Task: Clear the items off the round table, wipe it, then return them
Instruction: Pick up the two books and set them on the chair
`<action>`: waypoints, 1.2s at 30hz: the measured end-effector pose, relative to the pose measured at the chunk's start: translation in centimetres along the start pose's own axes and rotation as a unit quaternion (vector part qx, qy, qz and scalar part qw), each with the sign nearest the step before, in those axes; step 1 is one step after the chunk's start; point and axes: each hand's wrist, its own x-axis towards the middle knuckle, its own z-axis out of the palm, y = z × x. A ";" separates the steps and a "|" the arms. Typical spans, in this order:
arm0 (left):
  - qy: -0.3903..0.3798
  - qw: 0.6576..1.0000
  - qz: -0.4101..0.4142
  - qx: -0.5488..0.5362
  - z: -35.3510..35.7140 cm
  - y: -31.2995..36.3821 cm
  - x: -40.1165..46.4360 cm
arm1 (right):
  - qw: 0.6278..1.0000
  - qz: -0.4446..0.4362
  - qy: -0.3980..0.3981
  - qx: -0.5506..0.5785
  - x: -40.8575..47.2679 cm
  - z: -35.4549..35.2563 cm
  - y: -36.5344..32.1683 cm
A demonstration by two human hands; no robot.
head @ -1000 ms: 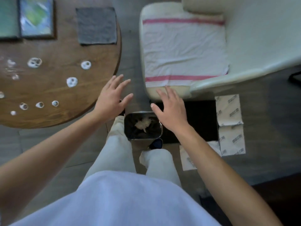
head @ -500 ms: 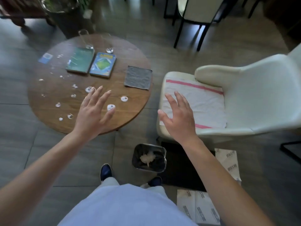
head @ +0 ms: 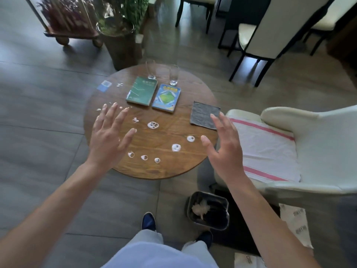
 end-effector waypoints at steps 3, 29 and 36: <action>-0.002 1.000 0.009 -0.005 -1.1 -2.4 0.4 | 1.000 -0.013 0.019 -0.012 0.3 1.6 -1.9; -0.088 0.994 -0.050 0.035 8.2 -7.4 12.7 | 0.993 0.086 -0.078 0.010 14.1 12.2 5.4; -0.117 0.990 -0.063 0.044 10.8 -7.8 15.8 | 0.990 0.109 -0.090 0.012 16.8 13.8 7.7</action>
